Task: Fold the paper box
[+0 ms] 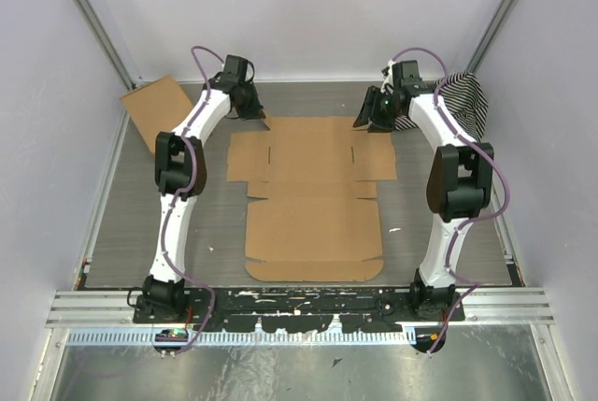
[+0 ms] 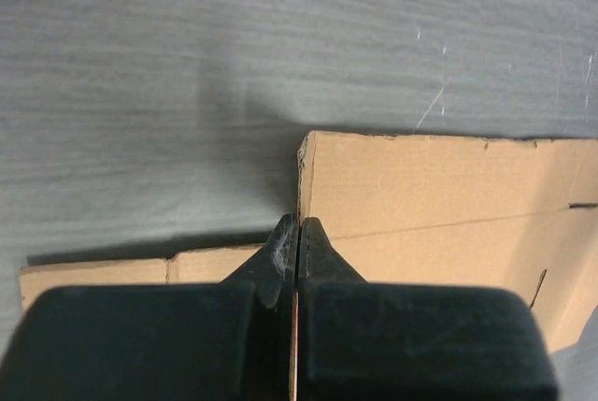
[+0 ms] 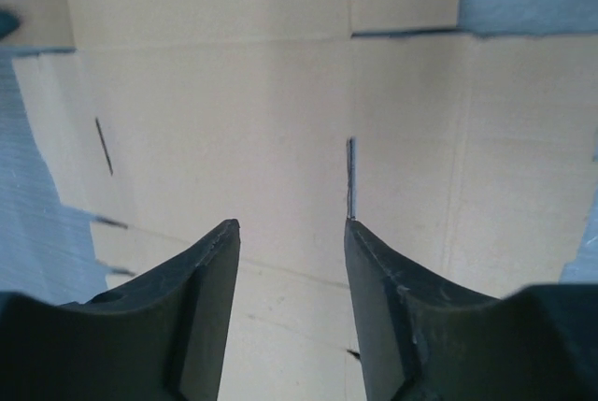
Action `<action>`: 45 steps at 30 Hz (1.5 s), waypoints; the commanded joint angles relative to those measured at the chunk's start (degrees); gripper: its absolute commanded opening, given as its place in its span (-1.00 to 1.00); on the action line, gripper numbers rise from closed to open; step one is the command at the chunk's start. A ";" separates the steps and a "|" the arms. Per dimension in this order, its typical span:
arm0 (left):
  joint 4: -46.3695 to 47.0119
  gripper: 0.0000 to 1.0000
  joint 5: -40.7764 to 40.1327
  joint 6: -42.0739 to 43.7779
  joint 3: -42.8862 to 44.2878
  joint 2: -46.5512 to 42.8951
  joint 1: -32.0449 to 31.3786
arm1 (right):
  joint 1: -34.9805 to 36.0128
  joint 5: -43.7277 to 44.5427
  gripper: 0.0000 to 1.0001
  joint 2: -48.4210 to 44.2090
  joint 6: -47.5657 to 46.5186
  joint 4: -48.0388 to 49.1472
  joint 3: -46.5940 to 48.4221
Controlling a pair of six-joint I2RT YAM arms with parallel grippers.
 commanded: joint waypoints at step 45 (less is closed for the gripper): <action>5.53 -1.00 0.57 13.88 -21.52 -25.25 -0.75 | -1.13 -6.28 -0.43 9.36 -5.33 3.32 15.31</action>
